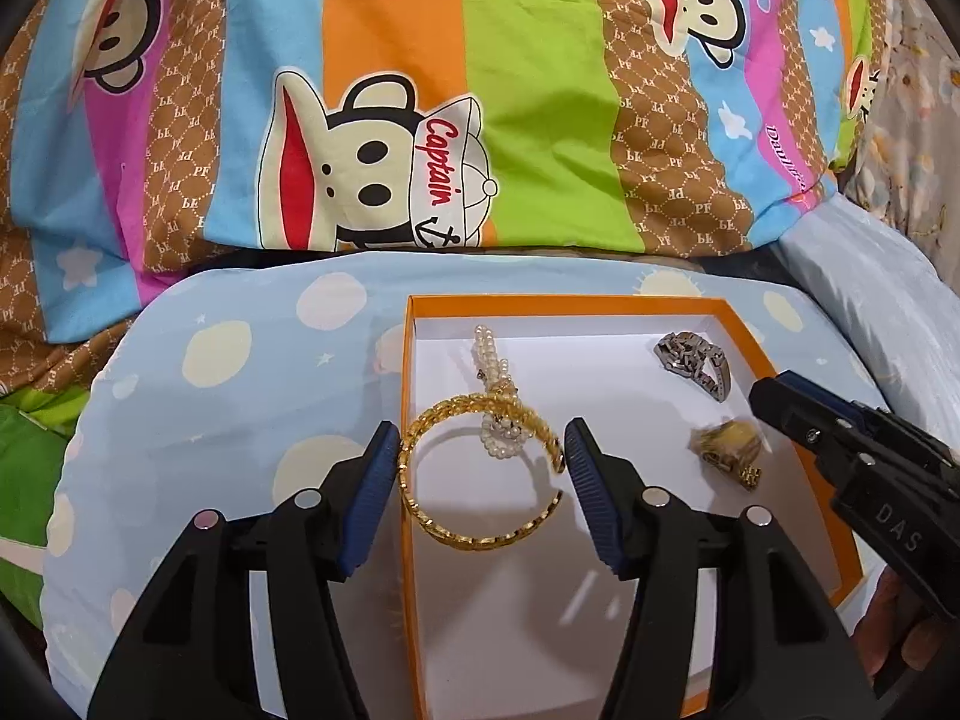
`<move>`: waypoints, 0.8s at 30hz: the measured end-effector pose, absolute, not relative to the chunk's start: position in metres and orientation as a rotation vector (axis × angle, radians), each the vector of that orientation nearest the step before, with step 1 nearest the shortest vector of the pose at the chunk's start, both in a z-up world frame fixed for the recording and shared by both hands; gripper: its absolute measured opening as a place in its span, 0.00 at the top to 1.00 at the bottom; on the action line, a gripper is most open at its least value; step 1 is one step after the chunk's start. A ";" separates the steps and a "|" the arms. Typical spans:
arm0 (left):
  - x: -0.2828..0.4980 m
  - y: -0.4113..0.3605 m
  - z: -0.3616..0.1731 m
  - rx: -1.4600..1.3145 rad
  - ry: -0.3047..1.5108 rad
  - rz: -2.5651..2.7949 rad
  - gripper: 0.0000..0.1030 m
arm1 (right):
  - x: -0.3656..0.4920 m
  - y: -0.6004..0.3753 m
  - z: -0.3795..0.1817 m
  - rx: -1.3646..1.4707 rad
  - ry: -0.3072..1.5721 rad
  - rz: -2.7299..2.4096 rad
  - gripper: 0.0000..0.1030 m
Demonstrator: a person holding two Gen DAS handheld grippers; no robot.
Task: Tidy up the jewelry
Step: 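Release the gold bangle into the orange box with the left gripper while the right releases the gold watch, then grasp the black bead bracelet with the left gripper while the right grasps a gold hoop earring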
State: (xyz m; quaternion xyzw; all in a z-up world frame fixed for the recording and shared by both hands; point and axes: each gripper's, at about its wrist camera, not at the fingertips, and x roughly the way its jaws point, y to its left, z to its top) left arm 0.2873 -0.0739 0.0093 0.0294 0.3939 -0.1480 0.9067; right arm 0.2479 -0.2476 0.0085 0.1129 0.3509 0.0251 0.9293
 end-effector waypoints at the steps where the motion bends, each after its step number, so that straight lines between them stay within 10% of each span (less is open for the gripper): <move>1: 0.287 -0.074 0.009 0.064 0.813 -0.299 0.45 | 0.247 -0.247 0.010 0.226 0.714 0.050 0.76; 24: 0.148 0.003 0.045 0.030 0.813 -0.305 0.25 | 0.059 -0.246 0.045 0.204 0.641 0.034 0.65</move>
